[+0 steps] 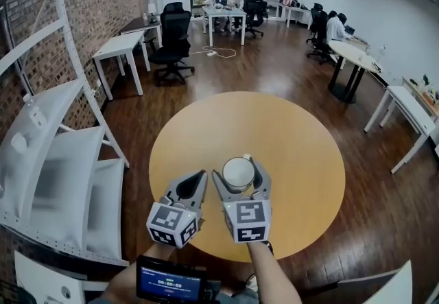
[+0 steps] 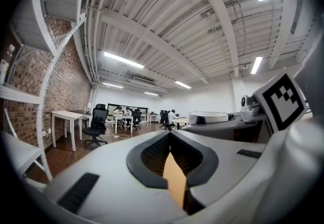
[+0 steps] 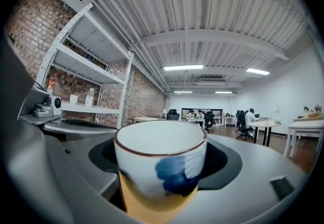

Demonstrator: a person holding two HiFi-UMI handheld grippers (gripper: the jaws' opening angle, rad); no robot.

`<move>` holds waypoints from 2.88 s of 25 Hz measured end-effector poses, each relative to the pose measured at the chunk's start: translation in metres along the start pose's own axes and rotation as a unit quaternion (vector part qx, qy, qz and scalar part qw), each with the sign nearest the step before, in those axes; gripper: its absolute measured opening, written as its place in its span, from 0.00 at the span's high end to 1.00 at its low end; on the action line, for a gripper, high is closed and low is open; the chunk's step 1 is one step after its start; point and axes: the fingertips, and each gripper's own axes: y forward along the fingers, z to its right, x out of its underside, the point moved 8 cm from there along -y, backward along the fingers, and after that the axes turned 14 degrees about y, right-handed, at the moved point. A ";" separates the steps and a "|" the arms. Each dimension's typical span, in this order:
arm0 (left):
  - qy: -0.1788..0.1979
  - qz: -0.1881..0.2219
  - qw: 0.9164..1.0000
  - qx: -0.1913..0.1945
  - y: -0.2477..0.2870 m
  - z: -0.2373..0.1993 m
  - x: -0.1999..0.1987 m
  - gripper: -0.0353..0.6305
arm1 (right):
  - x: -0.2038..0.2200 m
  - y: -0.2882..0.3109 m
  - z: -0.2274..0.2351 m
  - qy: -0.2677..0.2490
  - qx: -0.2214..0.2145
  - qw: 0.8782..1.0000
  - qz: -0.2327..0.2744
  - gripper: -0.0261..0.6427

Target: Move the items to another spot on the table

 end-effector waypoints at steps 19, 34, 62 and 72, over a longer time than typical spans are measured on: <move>0.010 0.018 0.996 0.081 0.118 0.178 -0.039 0.94 | -0.016 -0.107 0.191 0.014 0.082 0.996 0.018 0.37; -0.009 0.016 0.993 0.115 0.187 0.287 -0.034 0.94 | 0.000 -0.158 0.297 0.019 0.117 0.993 0.009 0.37; -0.025 -0.036 0.990 0.134 0.242 0.342 0.055 0.94 | 0.111 -0.161 0.373 0.047 0.142 0.988 -0.029 0.37; -0.023 -0.065 0.988 0.138 0.246 0.358 0.090 0.94 | 0.164 -0.158 0.396 0.066 0.157 0.984 -0.048 0.37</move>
